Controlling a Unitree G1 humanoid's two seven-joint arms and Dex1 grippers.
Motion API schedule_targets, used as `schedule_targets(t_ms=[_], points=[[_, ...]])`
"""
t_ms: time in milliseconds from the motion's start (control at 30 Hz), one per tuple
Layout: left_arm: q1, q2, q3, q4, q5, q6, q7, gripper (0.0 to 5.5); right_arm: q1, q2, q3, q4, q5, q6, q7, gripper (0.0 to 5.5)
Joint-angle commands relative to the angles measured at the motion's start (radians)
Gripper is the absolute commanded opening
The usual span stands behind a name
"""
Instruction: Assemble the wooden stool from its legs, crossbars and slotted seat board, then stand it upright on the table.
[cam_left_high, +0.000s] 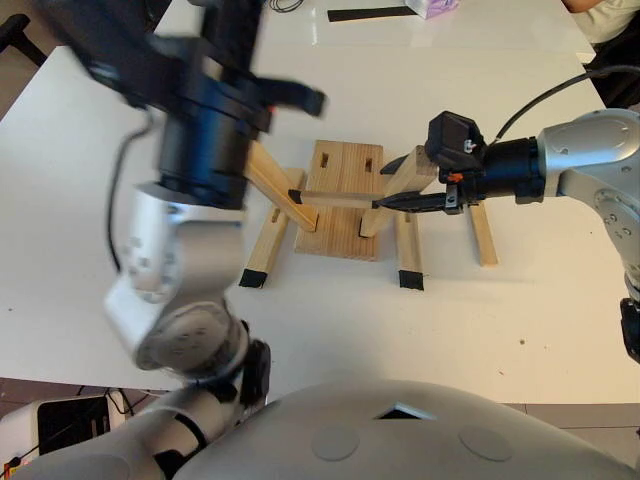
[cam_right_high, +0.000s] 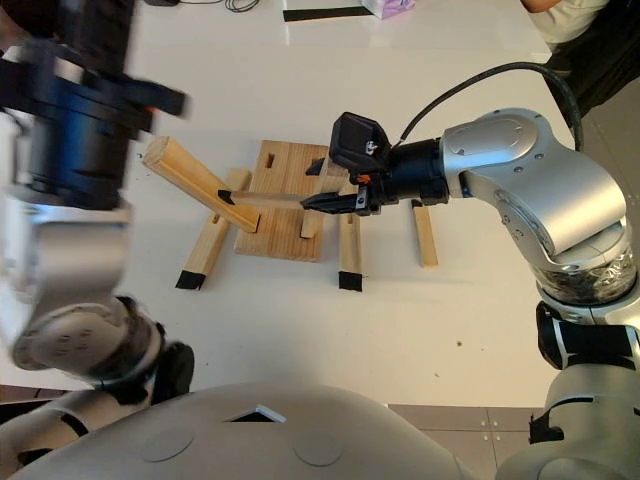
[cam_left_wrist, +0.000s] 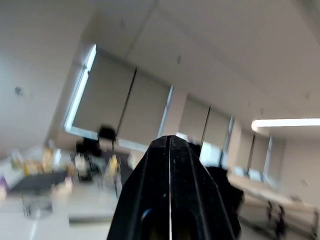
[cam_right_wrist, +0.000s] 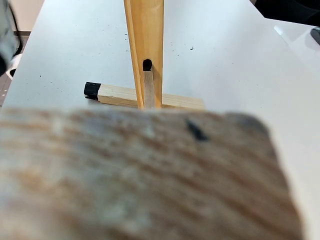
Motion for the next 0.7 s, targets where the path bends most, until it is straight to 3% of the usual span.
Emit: schedule_targets(t_ms=[33,100,200,267,400,467,567,700], points=[[0.241,0.235,0.323,0.071,-0.204,0.012,-0.007,0.0,0.047,-0.034,-0.049,-0.03,0.021,0.041,-0.022,2.0],[0.504,0.275,0.392,0.144,-0.141,0.05,-0.152,0.0,0.044,-0.037,-0.052,-0.021,0.022,0.034,-0.015,2.0],[0.692,0.27,0.331,0.224,0.007,0.017,-0.248,0.0,0.03,-0.043,-0.035,-0.002,0.006,0.008,0.008,2.0],[0.692,0.262,0.187,0.227,0.085,-0.006,-0.255,0.0,0.02,-0.043,-0.03,0.008,0.008,0.002,0.024,2.0],[0.565,0.166,-0.341,0.13,0.163,0.015,-0.355,0.0,0.008,-0.053,-0.01,0.011,0.018,-0.023,0.079,2.0],[0.547,0.119,-0.49,0.053,0.123,0.021,-0.394,0.0,0.0,-0.054,0.001,0.011,0.036,-0.028,0.116,2.0],[0.626,0.139,-0.554,-0.004,0.158,-0.004,-0.41,0.0,-0.024,-0.049,0.054,0.038,0.018,-0.073,0.189,2.0],[0.666,0.15,-0.558,-0.023,0.161,-0.059,-0.407,0.0,-0.004,-0.049,0.074,0.043,0.001,-0.094,0.228,2.0]])
